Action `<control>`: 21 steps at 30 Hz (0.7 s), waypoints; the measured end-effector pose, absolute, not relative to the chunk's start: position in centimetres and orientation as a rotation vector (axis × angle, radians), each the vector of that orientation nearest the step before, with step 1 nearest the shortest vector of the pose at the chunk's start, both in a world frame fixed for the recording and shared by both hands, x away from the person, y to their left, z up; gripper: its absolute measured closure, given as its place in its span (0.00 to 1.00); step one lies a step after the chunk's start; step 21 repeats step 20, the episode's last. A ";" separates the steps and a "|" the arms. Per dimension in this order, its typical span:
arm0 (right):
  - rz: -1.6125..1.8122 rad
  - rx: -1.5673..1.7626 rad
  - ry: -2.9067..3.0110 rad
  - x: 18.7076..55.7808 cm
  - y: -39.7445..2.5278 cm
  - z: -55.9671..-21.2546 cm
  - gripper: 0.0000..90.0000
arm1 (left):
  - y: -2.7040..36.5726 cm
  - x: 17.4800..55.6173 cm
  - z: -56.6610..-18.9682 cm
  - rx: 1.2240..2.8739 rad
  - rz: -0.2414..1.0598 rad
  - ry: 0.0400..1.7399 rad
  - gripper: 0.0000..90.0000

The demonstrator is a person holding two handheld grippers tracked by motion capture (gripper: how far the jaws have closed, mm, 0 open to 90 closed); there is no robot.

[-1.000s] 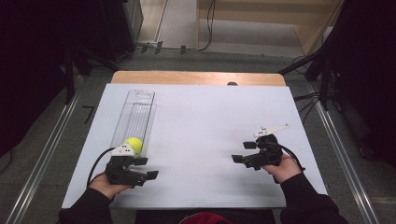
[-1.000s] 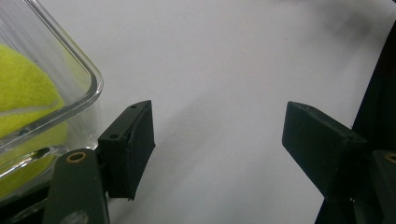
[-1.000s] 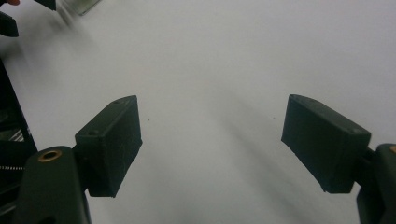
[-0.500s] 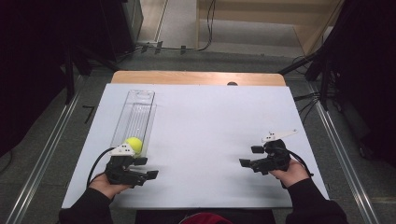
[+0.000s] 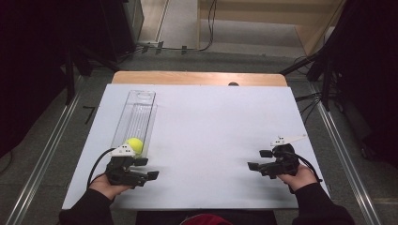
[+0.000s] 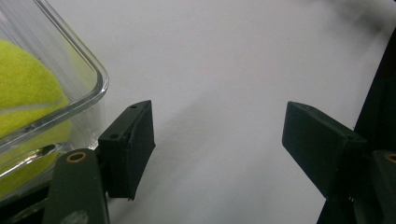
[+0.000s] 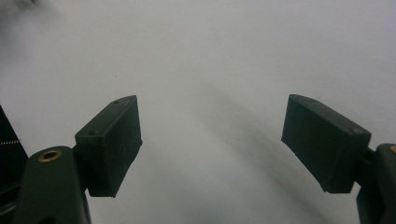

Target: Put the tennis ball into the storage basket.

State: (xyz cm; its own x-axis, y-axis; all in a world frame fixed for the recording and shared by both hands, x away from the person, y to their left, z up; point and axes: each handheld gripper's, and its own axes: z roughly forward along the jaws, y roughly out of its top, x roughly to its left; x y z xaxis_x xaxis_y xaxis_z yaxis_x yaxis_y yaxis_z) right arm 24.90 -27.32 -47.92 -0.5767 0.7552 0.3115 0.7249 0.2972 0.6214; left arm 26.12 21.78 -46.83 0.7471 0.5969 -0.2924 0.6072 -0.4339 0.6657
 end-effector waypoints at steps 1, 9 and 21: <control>1.157 1.431 2.496 24.9 -27.4 -47.9 0.20 | 21.8 26.1 -46.8 2.146 -0.016 0.902 0.29; 1.159 1.427 2.501 25.0 -27.5 -48.1 0.20 | 21.7 26.1 -46.8 2.149 -0.015 0.898 0.29; 1.143 1.418 2.520 25.0 -27.2 -48.2 0.20 | 21.7 26.1 -46.8 2.154 -0.019 0.894 0.29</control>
